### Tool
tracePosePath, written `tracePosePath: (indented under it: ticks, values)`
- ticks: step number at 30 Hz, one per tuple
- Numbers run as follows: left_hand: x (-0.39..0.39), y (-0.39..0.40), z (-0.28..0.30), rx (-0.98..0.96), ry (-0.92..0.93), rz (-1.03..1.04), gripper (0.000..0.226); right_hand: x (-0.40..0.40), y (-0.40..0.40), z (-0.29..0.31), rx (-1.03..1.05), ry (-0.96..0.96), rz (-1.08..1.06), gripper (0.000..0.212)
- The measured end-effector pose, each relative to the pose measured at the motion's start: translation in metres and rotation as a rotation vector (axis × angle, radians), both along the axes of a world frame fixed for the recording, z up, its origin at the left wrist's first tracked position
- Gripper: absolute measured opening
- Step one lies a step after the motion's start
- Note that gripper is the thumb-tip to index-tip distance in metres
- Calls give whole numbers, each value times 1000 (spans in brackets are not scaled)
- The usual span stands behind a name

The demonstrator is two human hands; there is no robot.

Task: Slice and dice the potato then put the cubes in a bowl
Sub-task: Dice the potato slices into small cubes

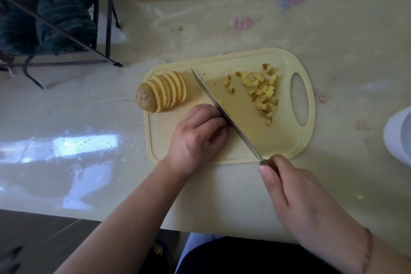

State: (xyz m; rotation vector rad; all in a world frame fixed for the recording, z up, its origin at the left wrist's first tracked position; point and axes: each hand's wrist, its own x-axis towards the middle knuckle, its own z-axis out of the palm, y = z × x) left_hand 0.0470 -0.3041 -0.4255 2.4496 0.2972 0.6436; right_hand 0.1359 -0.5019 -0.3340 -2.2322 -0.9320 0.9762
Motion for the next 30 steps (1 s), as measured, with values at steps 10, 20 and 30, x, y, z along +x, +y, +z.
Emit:
tracePosePath:
  ticks: [10, 20, 30]
  values:
    - [-2, 1, 4, -12, 13, 5, 4, 12, -7, 3, 13, 52, -97, 42]
    - [-10, 0, 4, 11, 6, 58, 7, 0, -10, 16, 6, 89, -35, 41]
    - [-7, 0, 1, 17, 19, 60, 8, -6, -15, 11, 3, 89, -28, 49]
